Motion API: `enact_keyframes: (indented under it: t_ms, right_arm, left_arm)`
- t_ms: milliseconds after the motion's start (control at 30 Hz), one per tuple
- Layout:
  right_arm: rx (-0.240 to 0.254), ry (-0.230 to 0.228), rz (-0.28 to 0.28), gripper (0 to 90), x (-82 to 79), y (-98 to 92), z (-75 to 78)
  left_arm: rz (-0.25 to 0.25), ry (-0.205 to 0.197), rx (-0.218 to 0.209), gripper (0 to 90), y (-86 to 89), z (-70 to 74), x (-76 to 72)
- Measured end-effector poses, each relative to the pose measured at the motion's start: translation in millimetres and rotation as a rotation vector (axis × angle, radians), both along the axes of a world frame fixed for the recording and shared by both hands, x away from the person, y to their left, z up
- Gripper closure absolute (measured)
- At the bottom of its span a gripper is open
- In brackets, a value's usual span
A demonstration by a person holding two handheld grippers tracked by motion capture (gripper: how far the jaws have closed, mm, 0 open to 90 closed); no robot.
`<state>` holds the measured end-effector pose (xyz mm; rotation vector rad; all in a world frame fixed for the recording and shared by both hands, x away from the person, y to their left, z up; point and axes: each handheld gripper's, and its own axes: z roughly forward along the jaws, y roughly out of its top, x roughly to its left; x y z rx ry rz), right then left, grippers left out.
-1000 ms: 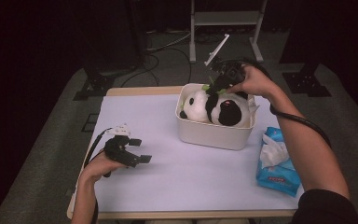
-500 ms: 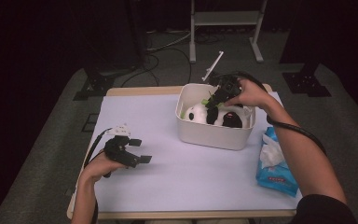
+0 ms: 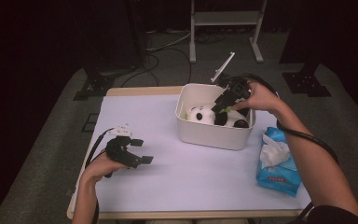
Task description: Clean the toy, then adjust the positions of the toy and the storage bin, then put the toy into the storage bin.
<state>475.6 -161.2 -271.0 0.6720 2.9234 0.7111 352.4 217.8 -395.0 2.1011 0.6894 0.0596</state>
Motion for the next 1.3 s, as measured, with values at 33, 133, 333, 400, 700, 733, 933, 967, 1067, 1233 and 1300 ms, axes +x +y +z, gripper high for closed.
enact_keyframes:
  t_ms: [33,133,333,400,700,733,933,967,1067,1233,1300]
  right_arm:
    - [0.003,0.0,-0.001,53.0,-1.3,-1.7,1.2]
    - [0.008,-0.003,-0.009,51.8,-7.9,-10.6,4.8]
    - [0.073,-0.021,-0.035,49.7,-22.0,-34.0,16.7]
    - [0.074,-0.024,-0.037,49.5,-23.9,-36.3,18.3]
    - [0.135,-0.046,-0.048,47.9,-50.6,-63.7,28.9]
    - [0.134,-0.051,-0.048,47.8,-53.4,-65.7,28.7]
    - [0.158,-0.049,-0.063,46.7,-67.1,-79.0,27.5]
    - [0.162,-0.053,-0.063,46.7,-69.3,-82.6,26.7]
    - [0.171,-0.05,-0.079,46.7,-75.3,-88.6,24.6]
    - [0.184,-0.038,-0.101,45.9,-84.7,-101.4,17.6]
    - [0.187,-0.038,-0.103,45.8,-85.9,-103.1,15.9]
  left_arm:
    - [-0.004,-0.002,0.002,7.9,-1.0,0.5,0.0]
    - [-0.011,-0.008,0.007,8.0,-3.3,1.7,-0.5]
    - [-0.006,-0.009,0.002,7.9,-2.4,2.6,-1.5]
    - [-0.004,-0.008,0.004,7.9,-2.2,2.3,-1.3]
    - [-0.012,-0.007,0.008,7.9,-3.8,2.2,-1.6]
    - [-0.015,-0.01,0.01,7.9,-4.2,2.5,-1.8]
    - [-0.017,-0.007,0.02,7.9,-6.1,2.3,-1.9]
    - [-0.016,-0.008,0.022,7.9,-6.0,2.8,-1.6]
    - [-0.021,-0.013,0.015,7.9,-6.6,3.4,-2.3]
    - [-0.018,-0.008,0.023,7.9,-6.9,1.8,-2.9]
    - [-0.016,-0.007,0.022,7.9,-6.6,2.4,-3.3]
